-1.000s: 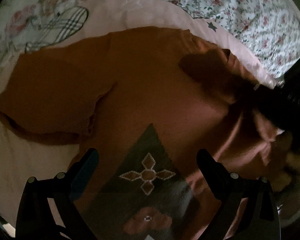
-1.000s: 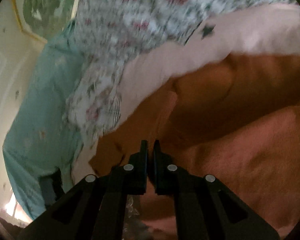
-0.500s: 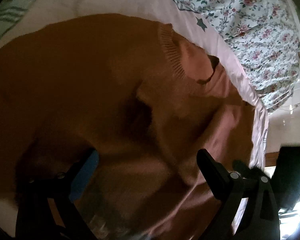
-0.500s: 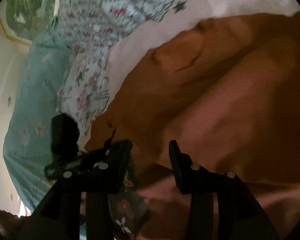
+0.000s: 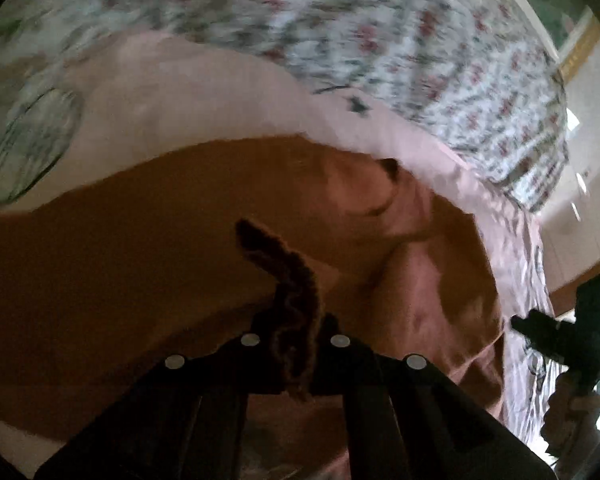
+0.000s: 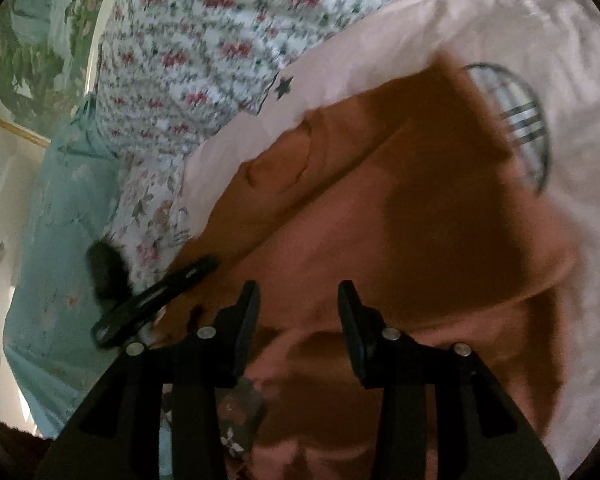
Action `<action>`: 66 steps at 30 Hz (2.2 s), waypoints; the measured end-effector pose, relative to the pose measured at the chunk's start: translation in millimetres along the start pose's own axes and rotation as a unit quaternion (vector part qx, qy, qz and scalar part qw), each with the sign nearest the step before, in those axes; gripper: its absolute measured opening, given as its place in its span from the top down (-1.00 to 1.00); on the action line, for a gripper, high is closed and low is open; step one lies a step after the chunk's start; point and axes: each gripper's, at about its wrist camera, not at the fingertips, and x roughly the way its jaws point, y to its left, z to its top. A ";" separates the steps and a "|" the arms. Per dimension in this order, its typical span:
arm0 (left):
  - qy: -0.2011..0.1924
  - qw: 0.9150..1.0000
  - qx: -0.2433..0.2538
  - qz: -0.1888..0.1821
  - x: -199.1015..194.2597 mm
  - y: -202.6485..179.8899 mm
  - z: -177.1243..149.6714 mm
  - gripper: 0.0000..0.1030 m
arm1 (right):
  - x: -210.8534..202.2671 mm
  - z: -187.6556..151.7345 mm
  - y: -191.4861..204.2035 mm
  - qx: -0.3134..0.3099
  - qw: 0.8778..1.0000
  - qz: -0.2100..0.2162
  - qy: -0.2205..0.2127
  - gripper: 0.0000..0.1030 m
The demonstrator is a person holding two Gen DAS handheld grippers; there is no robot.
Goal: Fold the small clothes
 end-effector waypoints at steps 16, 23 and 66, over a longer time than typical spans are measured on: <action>-0.007 1.000 -0.007 0.017 0.9 34.0 -15.9 0.93 | -16.1 50.2 -42.5 -0.022 0.987 -0.156 -0.040 -0.09; -0.023 0.999 -0.023 0.028 -2.7 37.4 -18.1 0.92 | 49.4 70.1 -70.8 -0.029 0.979 -0.197 0.037 -0.07; 0.004 0.989 0.049 0.142 -40.2 76.8 -53.5 -0.63 | 35.7 -32.1 40.7 -0.078 0.984 -0.148 0.061 0.09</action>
